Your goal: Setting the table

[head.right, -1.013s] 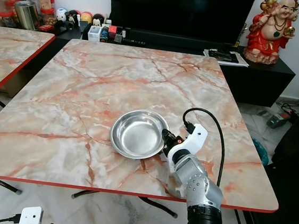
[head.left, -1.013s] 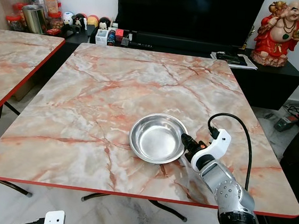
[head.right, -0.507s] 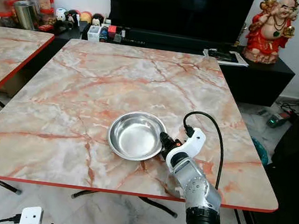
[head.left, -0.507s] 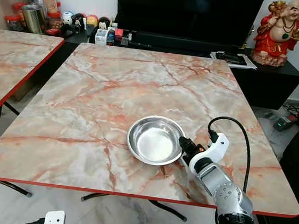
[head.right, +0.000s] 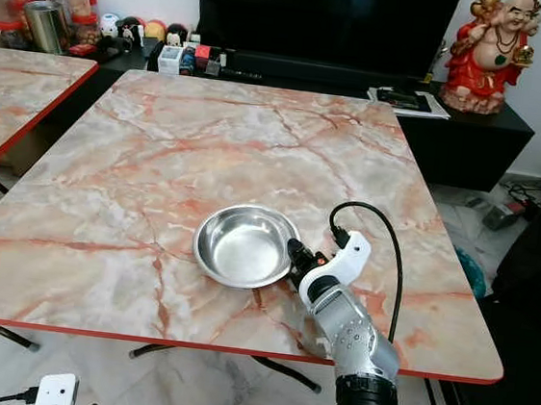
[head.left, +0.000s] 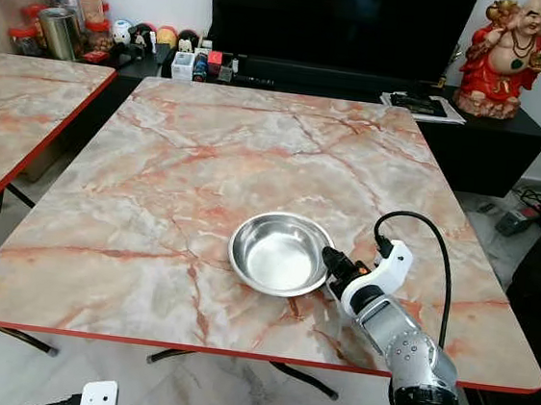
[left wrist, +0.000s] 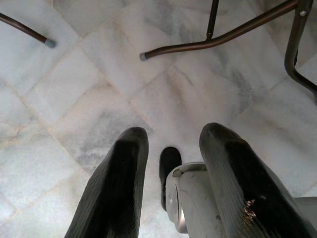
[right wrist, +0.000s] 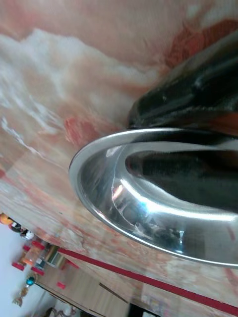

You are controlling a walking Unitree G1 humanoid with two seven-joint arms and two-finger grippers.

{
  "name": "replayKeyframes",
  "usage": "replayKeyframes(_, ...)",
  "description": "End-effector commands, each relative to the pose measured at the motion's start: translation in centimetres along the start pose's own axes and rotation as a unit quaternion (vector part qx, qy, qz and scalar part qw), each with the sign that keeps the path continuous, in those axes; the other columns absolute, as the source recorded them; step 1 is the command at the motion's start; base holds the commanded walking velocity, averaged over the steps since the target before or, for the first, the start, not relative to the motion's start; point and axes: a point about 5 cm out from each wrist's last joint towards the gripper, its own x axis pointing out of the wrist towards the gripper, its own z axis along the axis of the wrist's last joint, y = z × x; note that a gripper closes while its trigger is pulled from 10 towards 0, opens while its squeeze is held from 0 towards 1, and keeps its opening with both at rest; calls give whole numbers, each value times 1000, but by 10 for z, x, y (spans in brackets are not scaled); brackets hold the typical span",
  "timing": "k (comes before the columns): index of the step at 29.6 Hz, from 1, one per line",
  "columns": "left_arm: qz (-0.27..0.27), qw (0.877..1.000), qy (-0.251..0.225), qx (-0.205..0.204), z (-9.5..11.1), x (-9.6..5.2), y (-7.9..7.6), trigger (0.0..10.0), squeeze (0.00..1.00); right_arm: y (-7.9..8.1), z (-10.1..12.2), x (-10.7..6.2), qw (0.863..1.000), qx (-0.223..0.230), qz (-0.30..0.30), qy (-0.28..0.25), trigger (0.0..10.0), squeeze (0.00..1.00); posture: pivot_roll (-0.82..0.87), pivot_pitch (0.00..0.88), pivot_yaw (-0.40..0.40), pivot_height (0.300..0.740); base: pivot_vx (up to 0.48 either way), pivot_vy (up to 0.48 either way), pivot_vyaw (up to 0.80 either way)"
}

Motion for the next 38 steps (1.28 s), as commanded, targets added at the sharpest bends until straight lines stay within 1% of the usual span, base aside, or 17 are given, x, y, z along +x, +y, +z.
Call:
replayKeyframes(1, -3, 1000, 7, 3, 0, 1, -1, 10000, 0, 1, 1, 0, 1000, -8, 4, -1, 10000, 1000, 9, 0, -26, 740, 0, 0, 0)
replayKeyframes(5, -4, 1000, 6, 5, 1, 1, -1, 10000, 0, 1, 1, 0, 1000, -11, 3, -1, 10000, 1000, 9, 0, -25, 740, 0, 0, 0)
replayKeyframes(8, -6, 1000, 5, 7, 2, 2, -1, 10000, 0, 2, 1, 0, 1000, -29, 7, 2, 10000, 1000, 7, 0, -24, 740, 0, 0, 0)
replayKeyframes(14, -9, 1000, 4, 8, 3, 2, -2, 10000, 0, 5, 2, 1, 1000, -29, 13, -2, 10000, 1000, 6, 0, -22, 740, 0, 0, 0)
replayKeyframes(16, -10, 1000, 3, 9, 4, 3, -2, 10000, 0, 5, 2, 1, 999, -48, 7, 1, 10000, 1000, 7, 0, -23, 740, 0, 0, 0)
replayKeyframes(21, -11, 1000, 3, 7, 5, 3, -3, 10000, 0, 6, 2, 1, 999, -49, 12, -1, 10000, 1000, 8, 0, -25, 740, 0, 0, 0)
replayKeyframes(23, -12, 1000, 4, 7, 4, 2, -3, 10000, 0, 7, 5, 0, 998, -61, 8, -10, 10000, 1000, 6, 0, -23, 740, 0, 0, 0)
replayKeyframes(28, -13, 1000, 5, 6, 3, 2, -4, 10000, 0, 10, 10, 0, 997, -74, 10, -19, 10000, 1000, 6, 0, -23, 740, 0, 0, 0)
replayKeyframes(29, -14, 1000, 5, 6, 3, 2, -4, 10000, 0, 11, 11, 0, 997, -75, 12, -21, 10000, 565, 6, 0, -24, 740, 0, 0, 0)
replayKeyframes(30, -14, 1000, 5, 6, 3, 2, -4, 10000, 0, 11, 12, 0, 997, -75, 13, -23, 10000, 565, 6, 0, -24, 740, 0, 0, 0)
replayKeyframes(31, -15, 1000, 4, 5, 4, 3, -5, 10000, 0, 14, 15, 0, 996, -76, 19, -33, 10000, 0, 6, 0, -24, 740, 0, 0, 0)
replayKeyframes(38, -18, 1000, 2, 3, 6, 3, -6, 10000, 0, 26, 30, -2, 993, -63, 57, -82, 10000, 0, 6, 0, -25, 740, 0, 0, 0)
